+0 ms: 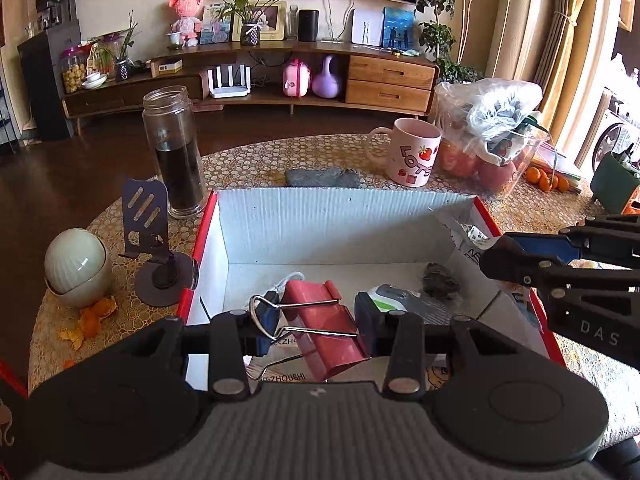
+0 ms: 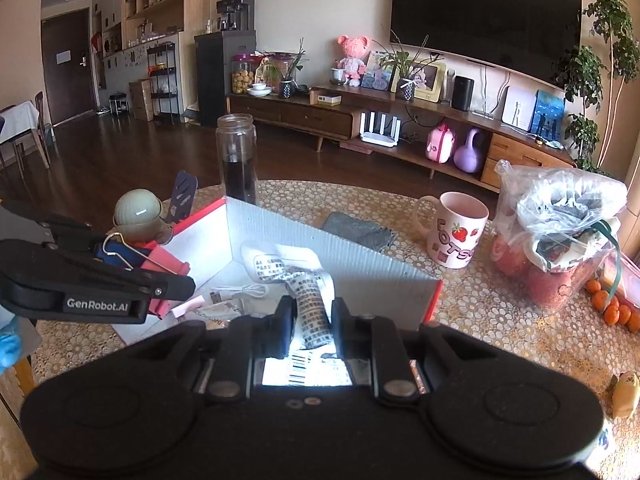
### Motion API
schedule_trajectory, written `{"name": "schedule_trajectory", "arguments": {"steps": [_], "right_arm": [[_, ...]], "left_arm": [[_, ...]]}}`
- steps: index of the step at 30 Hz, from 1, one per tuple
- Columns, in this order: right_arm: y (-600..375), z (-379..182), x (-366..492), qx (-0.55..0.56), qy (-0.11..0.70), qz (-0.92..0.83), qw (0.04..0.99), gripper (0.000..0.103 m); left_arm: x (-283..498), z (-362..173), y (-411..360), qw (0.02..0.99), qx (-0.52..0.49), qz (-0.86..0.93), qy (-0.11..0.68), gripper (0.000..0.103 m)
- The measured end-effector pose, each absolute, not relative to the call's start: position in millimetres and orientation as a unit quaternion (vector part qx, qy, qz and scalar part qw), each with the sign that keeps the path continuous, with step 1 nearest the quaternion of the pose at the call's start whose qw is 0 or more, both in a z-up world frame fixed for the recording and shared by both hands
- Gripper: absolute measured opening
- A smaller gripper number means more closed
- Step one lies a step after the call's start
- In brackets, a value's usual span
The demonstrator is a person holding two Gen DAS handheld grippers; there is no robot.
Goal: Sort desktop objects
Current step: 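Open left tool to drop the binder clip while right tool releases the receipt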
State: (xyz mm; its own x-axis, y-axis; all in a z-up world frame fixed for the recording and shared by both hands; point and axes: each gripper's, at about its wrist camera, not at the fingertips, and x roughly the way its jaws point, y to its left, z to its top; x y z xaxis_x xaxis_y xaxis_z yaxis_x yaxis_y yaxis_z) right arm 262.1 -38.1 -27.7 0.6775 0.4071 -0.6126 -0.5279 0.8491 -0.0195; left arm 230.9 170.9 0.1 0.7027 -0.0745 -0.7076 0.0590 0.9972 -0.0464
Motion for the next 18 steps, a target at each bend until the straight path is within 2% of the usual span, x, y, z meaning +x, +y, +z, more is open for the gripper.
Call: {"name": "schedule_trajectory", "arguments": {"steps": [18], "right_arm": [[-15.9, -76.6, 279.6, -0.132, 0.348, 0.25, 0.894, 0.019]], "left_arm": [[287.9, -49.6, 167.6, 0.892, 0.015, -0.029, 0.451, 0.04]]}}
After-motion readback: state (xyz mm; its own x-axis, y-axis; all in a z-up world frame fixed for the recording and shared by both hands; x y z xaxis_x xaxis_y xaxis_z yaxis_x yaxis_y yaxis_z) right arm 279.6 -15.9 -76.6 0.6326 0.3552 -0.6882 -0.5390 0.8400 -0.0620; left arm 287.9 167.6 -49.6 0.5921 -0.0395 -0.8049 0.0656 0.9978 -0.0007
